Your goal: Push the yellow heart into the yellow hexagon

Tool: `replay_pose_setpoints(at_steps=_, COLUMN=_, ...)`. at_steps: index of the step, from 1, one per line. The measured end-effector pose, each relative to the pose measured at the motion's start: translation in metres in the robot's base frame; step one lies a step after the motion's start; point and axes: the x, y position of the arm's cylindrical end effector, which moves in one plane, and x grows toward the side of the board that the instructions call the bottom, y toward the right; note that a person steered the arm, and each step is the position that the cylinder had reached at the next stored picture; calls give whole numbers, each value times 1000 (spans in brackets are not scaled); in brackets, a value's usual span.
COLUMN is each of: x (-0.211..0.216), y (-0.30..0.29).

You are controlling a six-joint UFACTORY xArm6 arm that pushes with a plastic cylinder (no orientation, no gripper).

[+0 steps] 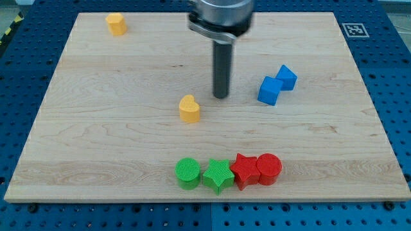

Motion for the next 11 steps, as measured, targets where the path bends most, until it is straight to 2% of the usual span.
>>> replay_pose_setpoints(at_steps=1, x=53, y=8)
replay_pose_setpoints(at_steps=2, x=77, y=-25)
replay_pose_setpoints(at_steps=3, x=43, y=-88)
replay_pose_setpoints(at_steps=4, x=-26, y=-136)
replay_pose_setpoints(at_steps=5, x=-31, y=-140)
replay_pose_setpoints(at_steps=6, x=24, y=-126)
replay_pose_setpoints(at_steps=7, x=47, y=-80)
replay_pose_setpoints(at_steps=8, x=30, y=-27)
replay_pose_setpoints(at_steps=9, x=7, y=-41)
replay_pose_setpoints(at_steps=11, x=-32, y=-148)
